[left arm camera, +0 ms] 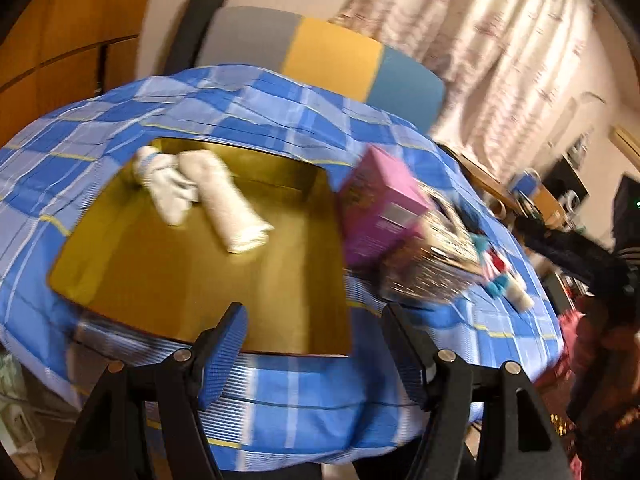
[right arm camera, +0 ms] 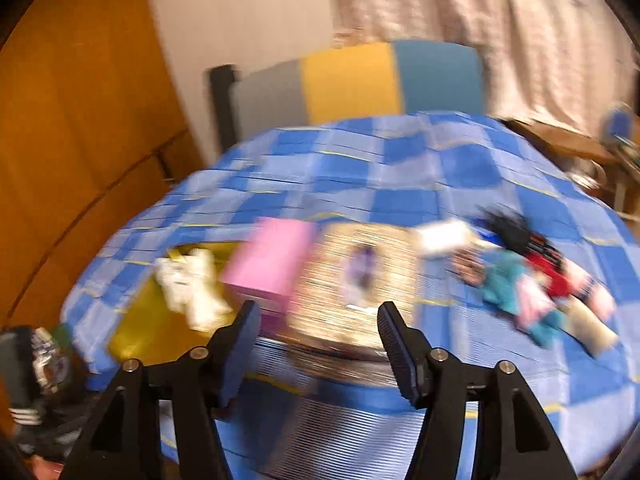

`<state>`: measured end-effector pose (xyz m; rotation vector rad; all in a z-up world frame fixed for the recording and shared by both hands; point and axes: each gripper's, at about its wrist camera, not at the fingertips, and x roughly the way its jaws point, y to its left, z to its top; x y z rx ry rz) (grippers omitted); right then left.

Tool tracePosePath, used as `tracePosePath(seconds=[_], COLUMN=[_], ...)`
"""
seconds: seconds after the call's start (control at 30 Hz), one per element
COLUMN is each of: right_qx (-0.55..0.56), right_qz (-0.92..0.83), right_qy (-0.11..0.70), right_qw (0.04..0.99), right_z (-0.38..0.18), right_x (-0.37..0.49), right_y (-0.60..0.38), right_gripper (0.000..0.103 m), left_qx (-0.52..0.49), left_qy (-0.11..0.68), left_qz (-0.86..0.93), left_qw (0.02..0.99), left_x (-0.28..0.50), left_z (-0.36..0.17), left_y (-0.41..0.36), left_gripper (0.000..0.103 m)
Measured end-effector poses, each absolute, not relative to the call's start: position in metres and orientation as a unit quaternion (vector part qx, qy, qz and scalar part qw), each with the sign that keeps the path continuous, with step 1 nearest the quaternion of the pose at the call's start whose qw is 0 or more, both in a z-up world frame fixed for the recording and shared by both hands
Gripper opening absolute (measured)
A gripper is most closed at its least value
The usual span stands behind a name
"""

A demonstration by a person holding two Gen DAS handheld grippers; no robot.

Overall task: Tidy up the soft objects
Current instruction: 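Withdraw both tools from the tray back toward the toy pile, then grasp the tan mesh roll with the right tool while the left tool grasps the blue teddy bear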

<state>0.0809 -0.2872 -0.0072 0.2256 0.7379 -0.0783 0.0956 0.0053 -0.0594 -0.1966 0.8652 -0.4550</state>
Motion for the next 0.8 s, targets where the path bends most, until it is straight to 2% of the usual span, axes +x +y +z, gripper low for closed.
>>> tracePosePath(seconds=[0.3,0.47,0.53,0.8], right_qx=[0.106,0.082,0.074,0.039], right_qz=[-0.163,-0.197,-0.196,-0.164], right_qy=[0.471,0.455,0.448,0.487], right_qw=[0.86,0.864,0.869,0.857], right_z=[-0.084,-0.081,-0.077,-0.103], right_x=[0.045,0.04,0.046,0.074], right_y=[-0.428,-0.494,-0.514,-0.553], right_gripper=[0.064,0.065,0.072,0.072], left_qx=[-0.029,-0.003,0.005,0.016], left_qy=[0.436,0.454,0.456,0.466], left_qz=[-0.307,-0.333,-0.339,-0.349], left_qw=[0.845,0.827,0.823,0.813], left_x=[0.069,0.056,0.051,0.047], left_z=[-0.061,-0.067,-0.068,-0.066], left_y=[-0.087,-0.123,-0.134,-0.165], left_gripper=[0.07,0.07,0.07,0.07])
